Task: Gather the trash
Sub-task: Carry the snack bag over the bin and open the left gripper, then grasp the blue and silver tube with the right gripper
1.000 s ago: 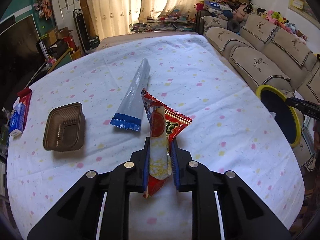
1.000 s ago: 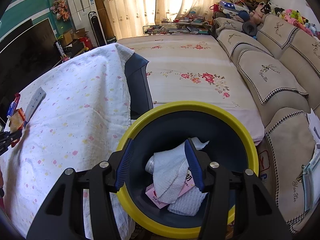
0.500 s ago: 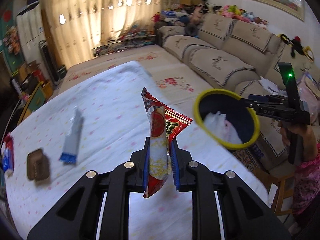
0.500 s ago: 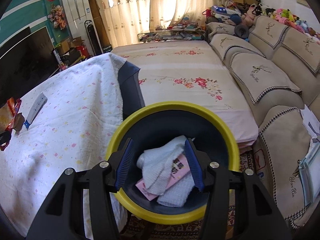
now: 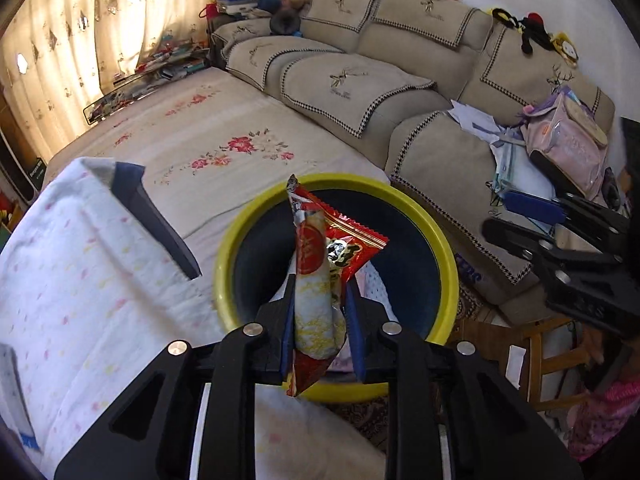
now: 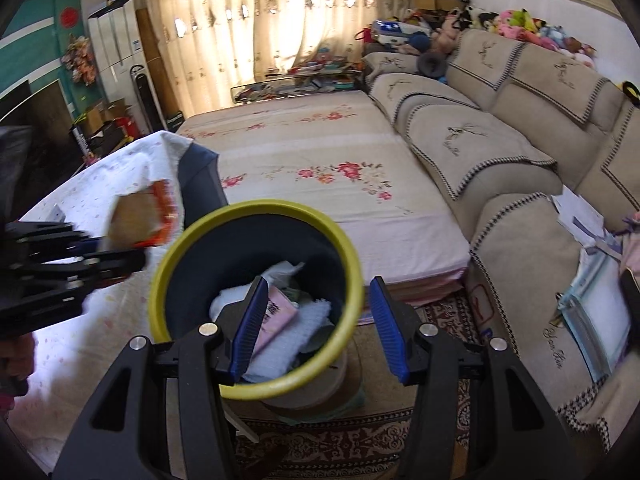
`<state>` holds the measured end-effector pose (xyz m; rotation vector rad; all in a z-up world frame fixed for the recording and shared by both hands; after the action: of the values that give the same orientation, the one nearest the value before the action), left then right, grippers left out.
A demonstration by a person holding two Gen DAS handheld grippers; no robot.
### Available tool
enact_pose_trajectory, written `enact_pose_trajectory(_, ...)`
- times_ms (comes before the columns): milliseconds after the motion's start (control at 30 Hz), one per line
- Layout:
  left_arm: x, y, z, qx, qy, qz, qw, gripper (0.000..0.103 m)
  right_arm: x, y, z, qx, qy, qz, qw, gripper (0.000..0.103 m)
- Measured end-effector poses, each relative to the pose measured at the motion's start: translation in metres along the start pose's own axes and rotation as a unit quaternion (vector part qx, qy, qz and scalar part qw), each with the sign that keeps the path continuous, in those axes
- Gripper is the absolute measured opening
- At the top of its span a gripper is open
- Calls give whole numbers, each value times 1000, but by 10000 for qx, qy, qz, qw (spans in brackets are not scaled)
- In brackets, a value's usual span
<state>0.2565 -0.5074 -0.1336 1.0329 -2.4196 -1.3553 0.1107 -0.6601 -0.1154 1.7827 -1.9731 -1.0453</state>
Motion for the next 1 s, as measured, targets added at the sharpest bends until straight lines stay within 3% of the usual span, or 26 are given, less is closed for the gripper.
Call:
enact_pose_trajectory(167, 9, -36, -17, -156, 100, -23, 9998, 67, 10, 3, 7, -34, -100, 55, 9999, 51)
enact_pose_trajectory(467, -20, -29, -8, -79, 358, -215, 9991, 92, -3, -3, 10, -111, -9, -4, 9999, 52)
enact_pose_trajectory(600, -30, -20, -8, -73, 477, -176, 9987, 92, -15, -1, 8, -66, 88, -59, 9999, 52)
enact_pose_trajectory(800, -50, 27, 7, 338, 676, -174, 9970, 92, -29, 2, 8, -69, 189, -92, 9998, 54)
enact_pose_trajectory(1000, -101, 99, 69, 708, 1276, -667, 9870, 92, -57, -19, 5, -265, 370, -324, 9984, 55)
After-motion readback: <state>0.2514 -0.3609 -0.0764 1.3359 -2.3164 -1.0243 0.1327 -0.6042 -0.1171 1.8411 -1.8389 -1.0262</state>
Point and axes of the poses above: each gripper's, at about its wrist camera, not at the fingertips, and y roughly against the way its jaws point, x to its right, z to its underside, the point moved 1 cm from there along -y, roughly the way its jaws point, and after that the axes turned 15 degrees about -z, right-handed, at the moved point
